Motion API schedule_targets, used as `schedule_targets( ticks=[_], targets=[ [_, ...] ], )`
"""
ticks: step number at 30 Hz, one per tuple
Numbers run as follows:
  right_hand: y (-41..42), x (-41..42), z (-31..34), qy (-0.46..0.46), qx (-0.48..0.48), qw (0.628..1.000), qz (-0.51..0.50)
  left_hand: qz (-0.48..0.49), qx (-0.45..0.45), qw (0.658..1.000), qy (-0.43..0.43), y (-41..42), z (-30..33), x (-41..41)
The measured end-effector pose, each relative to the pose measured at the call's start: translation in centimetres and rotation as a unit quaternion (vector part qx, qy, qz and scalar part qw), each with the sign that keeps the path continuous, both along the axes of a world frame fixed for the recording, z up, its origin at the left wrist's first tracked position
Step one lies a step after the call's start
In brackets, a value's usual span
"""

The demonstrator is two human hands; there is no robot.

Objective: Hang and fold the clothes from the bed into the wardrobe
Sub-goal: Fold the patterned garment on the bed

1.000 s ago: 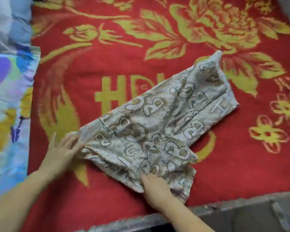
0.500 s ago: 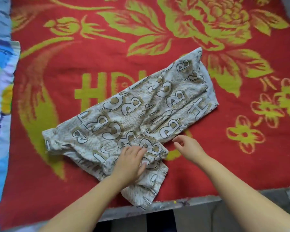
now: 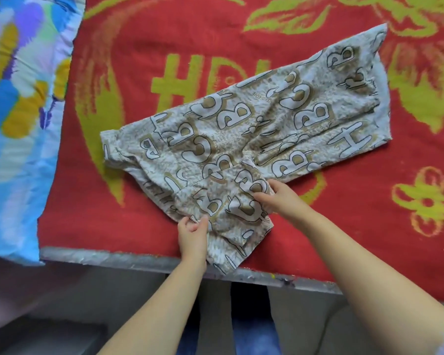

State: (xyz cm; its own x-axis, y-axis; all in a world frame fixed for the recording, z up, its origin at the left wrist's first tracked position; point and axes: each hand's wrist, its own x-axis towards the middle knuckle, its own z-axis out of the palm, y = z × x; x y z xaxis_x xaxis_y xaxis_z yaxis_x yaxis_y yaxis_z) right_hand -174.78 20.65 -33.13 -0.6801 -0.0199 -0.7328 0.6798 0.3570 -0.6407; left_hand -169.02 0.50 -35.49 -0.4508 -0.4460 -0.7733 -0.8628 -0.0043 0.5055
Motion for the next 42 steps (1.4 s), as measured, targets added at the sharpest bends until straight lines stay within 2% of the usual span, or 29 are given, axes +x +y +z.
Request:
schedule_targets(
  ticks=[4,7,10,14,18,20,22,23,25,27,29,30,32,33,35,38,40,42],
  targets=[
    [-1.2,0.4,2.4,-0.115,-0.192,0.971,-0.082,0.021,0.072,0.996,0.045,-1.6,-0.6,-1.5],
    [-2.1,1.4,4.2,-0.14,-0.28,0.947,-0.078,0.109,0.185,0.975,0.058,-2.6,0.2,-2.0],
    [-2.9,2.9,5.3,-0.158,-0.302,0.936,-0.093,0.148,0.317,0.936,0.036,-2.2,0.9,-0.4],
    [-3.6,4.8,6.6,-0.193,-0.29,0.934,-0.081,0.173,0.365,0.915,-0.023,-1.6,0.3,1.8],
    [-3.5,5.7,5.9,-0.205,-0.276,0.935,-0.087,0.172,0.414,0.893,-0.03,-1.3,0.8,2.0],
    [-3.4,5.9,4.5,-0.207,-0.224,0.949,-0.083,0.171,0.349,0.921,-0.024,-1.2,0.5,2.4],
    [-3.2,6.4,2.5,-0.186,-0.122,0.973,-0.07,0.148,0.217,0.965,-0.012,-1.1,0.6,3.7],
    [-3.0,6.6,1.3,-0.168,-0.069,0.981,-0.065,0.129,0.185,0.974,-0.008,-0.9,0.6,4.6],
    [-2.5,7.2,-0.9,-0.131,0.046,0.99,-0.012,0.103,0.177,0.978,-0.039,-0.6,-0.6,6.6],
    [-2.2,7.5,-1.9,-0.145,0.1,0.98,0.092,0.09,0.146,0.981,-0.091,-0.5,-2.0,7.5],
    [-1.5,7.2,-2.2,-0.169,0.102,0.97,0.14,0.047,0.027,0.993,-0.101,-0.9,-2.6,6.9],
    [-0.9,6.5,-2.2,-0.163,0.109,0.97,0.14,0.007,-0.056,0.996,-0.073,-1.1,-2.1,6.2],
    [1.4,4.3,-2.1,-0.109,0.147,0.978,0.095,-0.115,-0.193,0.973,0.05,-0.7,-0.2,4.4],
    [3.1,3.0,-2.1,-0.069,0.161,0.983,0.05,-0.193,-0.217,0.949,0.123,0.2,0.9,3.1],
    [7.4,-0.1,-1.9,0.007,0.18,0.982,-0.05,-0.354,-0.203,0.889,0.208,3.3,2.0,0.0],
    [14.2,-5.5,-1.0,0.075,0.214,0.965,-0.129,-0.517,-0.161,0.797,0.268,9.9,1.8,-5.1],
    [18.3,-9.3,-0.7,0.11,0.231,0.954,-0.155,-0.553,-0.183,0.763,0.279,13.6,0.7,-7.9],
    [21.4,-12.6,-0.7,0.129,0.25,0.944,-0.172,-0.574,-0.238,0.743,0.248,15.7,-0.7,-9.8]
  ],
)
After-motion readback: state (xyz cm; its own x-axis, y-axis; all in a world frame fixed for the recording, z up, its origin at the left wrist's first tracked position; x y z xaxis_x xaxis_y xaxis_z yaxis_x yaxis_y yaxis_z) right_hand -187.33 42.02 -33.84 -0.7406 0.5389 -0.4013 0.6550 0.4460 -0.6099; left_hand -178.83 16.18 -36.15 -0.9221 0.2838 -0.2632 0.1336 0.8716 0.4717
